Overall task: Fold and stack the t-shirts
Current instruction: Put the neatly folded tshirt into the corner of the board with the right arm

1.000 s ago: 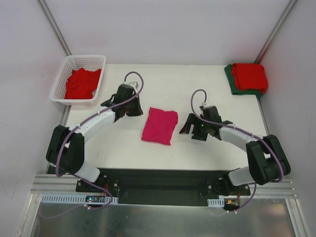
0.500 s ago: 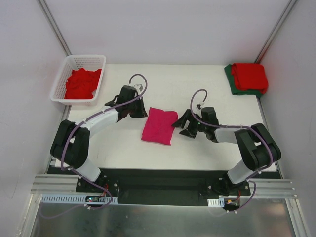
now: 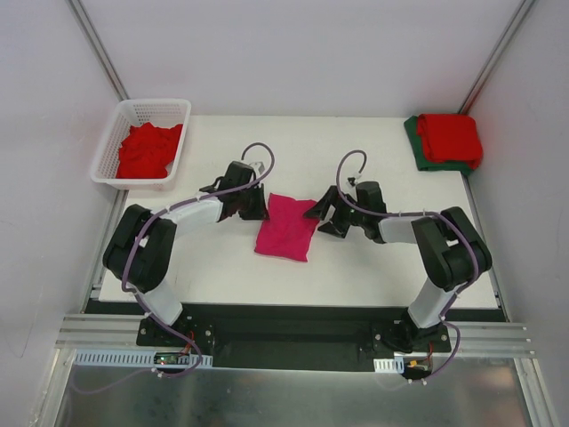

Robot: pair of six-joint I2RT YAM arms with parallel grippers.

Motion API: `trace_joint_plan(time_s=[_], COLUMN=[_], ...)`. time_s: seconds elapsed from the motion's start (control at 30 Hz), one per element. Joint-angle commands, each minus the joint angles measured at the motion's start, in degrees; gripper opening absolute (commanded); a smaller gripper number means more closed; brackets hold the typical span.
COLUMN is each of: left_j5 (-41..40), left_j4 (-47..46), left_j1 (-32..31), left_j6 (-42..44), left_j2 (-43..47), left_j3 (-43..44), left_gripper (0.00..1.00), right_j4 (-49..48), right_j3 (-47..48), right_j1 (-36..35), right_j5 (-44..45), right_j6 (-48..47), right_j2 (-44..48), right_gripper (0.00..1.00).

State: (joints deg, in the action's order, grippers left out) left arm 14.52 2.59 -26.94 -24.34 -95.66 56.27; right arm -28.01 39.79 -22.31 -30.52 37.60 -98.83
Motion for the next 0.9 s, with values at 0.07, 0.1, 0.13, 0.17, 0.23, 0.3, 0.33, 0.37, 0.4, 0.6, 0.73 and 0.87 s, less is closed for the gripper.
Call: trace_joint_plan(time_s=[0.07, 0.1, 0.13, 0.17, 0.23, 0.3, 0.33, 0.37, 0.4, 0.6, 0.73, 0.87], left_j5=[0.42, 0.42, 0.33, 0.24, 0.15, 0.24, 0.15, 0.07, -0.11, -0.46, -0.55, -0.46], left_j4=[-1.45, -1.45, -1.53, -1.45, -1.45, -1.45, -1.45, -1.45, -1.36, -1.45, -1.45, -1.45], left_j1=[-1.19, -1.27, -1.36, -1.45, -1.54, -1.63, -1.80, -1.89, -1.89, -2.50, -2.68, -2.77], left_j6=[0.96, 0.87, 0.87, 0.87, 0.78, 0.70, 0.70, 0.61, 0.43, 0.17, 0.17, 0.17], left_j2=[-2.43, -2.78, -3.48, -3.66, -4.53, -5.24, -5.42, -5.50, -5.68, -6.30, -6.47, -6.30], left_j3=[0.07, -0.02, -0.02, -0.02, -0.02, -0.02, -0.02, 0.07, -0.02, 0.33, 0.33, 0.16], left_gripper=[0.00, 0.00, 0.00, 0.00, 0.00, 0.00, 0.00, 0.00, 0.00, 0.00, 0.00, 0.00], right_j4=[5.51, 5.51, 5.51, 5.51, 5.51, 5.51, 5.51, 5.51, 5.51, 5.51, 5.25, 4.81], right_j3=[0.46, 0.55, 0.64, 0.73, 0.90, 1.08, 1.17, 1.17, 1.25, 1.69, 2.48, 2.84], right_j1=[-0.54, -0.98, -1.16, -1.51, -2.30, -3.09, -3.36, -3.71, -4.32, -7.04, -8.63, -9.86], right_j5=[1.78, 1.78, 1.78, 1.96, 2.05, 2.05, 2.13, 2.22, 2.22, 2.84, 3.45, 3.98], right_j6=[-1.92, -1.66, -1.57, -1.48, -1.22, -1.04, -0.96, -0.69, -0.60, 0.18, 0.98, 1.68], right_j2=[-3.65, -4.00, -4.09, -4.18, -4.71, -5.23, -5.67, -5.76, -5.94, -6.64, -7.26, -7.87], right_gripper=[0.95, 0.95, 0.95, 0.95, 0.95, 0.95, 0.95, 0.95, 0.95, 0.96, 0.96, 0.96])
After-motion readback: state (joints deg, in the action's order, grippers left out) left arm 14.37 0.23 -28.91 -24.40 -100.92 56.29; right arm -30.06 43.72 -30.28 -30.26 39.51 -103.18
